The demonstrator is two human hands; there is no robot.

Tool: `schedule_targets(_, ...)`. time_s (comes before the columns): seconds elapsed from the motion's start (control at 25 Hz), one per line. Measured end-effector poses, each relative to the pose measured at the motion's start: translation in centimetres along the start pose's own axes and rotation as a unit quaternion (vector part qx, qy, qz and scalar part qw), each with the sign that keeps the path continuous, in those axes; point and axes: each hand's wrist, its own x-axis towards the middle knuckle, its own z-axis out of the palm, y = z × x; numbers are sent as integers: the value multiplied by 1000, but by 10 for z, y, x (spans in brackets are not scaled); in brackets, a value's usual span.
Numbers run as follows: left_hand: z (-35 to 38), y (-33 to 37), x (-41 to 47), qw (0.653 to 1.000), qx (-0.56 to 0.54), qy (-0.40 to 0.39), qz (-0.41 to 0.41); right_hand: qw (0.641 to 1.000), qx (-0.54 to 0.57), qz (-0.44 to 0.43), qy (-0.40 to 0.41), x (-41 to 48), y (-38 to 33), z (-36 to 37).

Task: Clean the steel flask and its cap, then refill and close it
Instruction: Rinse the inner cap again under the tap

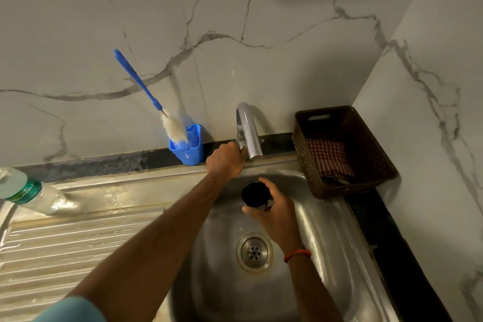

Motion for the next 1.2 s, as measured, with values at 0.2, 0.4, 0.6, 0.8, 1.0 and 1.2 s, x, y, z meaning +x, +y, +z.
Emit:
schedule_targets(0.2, 12, -7, 6, 999, -46, 13, -13, 1000, 10, -2, -10, 7, 0, 1)
schedule_targets(0.4, 21, -21, 4, 982, -187, -9, -36, 1000, 2, -11, -11, 10, -3, 1)
schedule_targets(0.6, 32, -33, -13, 952, -303, -44, -23, 999, -22, -34, -34, 13, -7, -4)
schedule_targets(0.8, 46, -51, -38, 927, -370, -57, -27, 997, -41, -27, -61, 17, -9, -6)
schedule_targets(1.0, 51, -68, -51, 912, -404, -57, -48, 998, -22, -6, -58, 16, -12, -4)
schedule_targets(1.2, 57, -77, -54, 896, -437, -56, -57, 997, -36, 11, -69, 20, -14, -3)
